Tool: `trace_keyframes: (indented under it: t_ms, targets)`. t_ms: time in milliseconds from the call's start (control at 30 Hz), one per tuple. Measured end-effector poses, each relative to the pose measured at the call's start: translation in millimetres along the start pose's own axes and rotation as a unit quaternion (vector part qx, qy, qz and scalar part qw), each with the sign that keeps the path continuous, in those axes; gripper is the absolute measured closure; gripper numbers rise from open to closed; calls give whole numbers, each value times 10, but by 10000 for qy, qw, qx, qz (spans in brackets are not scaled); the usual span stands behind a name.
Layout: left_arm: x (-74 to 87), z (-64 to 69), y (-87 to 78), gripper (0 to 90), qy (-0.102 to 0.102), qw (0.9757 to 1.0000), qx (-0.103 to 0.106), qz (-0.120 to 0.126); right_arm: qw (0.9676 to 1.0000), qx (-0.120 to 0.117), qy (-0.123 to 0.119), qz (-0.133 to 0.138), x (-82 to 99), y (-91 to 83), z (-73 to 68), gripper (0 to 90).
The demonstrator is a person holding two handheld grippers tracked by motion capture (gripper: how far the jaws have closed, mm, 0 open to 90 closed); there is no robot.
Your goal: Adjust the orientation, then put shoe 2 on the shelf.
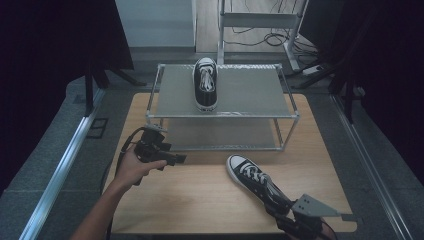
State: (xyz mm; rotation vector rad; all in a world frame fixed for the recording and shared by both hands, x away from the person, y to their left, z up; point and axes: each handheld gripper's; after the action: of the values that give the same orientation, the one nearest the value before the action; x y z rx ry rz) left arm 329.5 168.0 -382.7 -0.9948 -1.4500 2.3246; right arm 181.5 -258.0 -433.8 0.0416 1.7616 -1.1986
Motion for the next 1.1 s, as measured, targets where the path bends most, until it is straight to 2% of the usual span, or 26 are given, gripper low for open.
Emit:
trace_keyframes:
  t_ms: [100, 133, 200, 267, 433, 533, 633, 833, 1100]
  targets:
    - [34, 3, 45, 213, 16, 10000, -7, -43, 10000, 46, 34, -48, -125, 1, 80, 411]
    - [45, 8, 64, 213, 3, 10000, -7, -55, 9999, -6, 67, -129, -183, 14, 128, 396]
    - [67, 18, 97, 213, 16, 10000, -30, -82, 9998, 51, 81, -199, -256, 36, 180, 362]
    - [95, 36, 146, 213, 34, 9999, -56, -123, 9992, 34, 71, -396, -337, 77, 235, 318]
    - [128, 67, 226, 212, 77, 9998, -63, -184, 9973, 59, 65, -723, -506, 216, 358, 276]
    - [135, 90, 248, 211, 121, 9995, -214, -218, 9959, 30, 98, -898, -553, 301, 406, 259]
    - [155, 104, 259, 211, 137, 9995, -202, -199, 9942, 12, 96, -1067, -592, 395, 445, 245]
    - [244, 95, 353, 211, 74, 9996, -91, -243, 9890, -52, 51, -1480, -644, 570, 473, 197]
    - [317, 65, 452, 213, 16, 9996, -31, -272, 9786, 27, -66, -2056, -694, 756, 502, 141]
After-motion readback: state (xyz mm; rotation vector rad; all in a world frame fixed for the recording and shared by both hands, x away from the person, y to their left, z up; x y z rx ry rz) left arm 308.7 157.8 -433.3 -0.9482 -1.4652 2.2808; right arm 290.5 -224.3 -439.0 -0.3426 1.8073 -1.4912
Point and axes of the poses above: each handheld gripper's, and its own axes: y roughly forward along the jaws, x roughly out of its underside, z roughly to its right, and after that the axes turned 13 degrees about -z, right-handed
